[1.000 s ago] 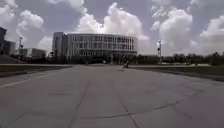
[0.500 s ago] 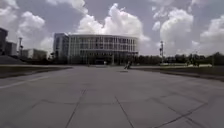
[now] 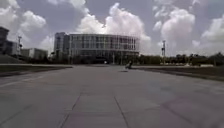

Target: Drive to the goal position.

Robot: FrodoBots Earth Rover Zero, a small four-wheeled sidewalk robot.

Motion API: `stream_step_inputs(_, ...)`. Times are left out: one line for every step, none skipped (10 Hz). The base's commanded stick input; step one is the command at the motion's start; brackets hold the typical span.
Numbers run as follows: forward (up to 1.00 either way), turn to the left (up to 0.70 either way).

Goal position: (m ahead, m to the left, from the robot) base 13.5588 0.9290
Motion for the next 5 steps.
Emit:
stream_step_inputs(0.7, 0.03)
stream_step_inputs(0.7, 0.03)
stream_step_inputs(0.7, 0.03)
stream_step_inputs(0.7, 0.03)
stream_step_inputs(0.7, 0.03)
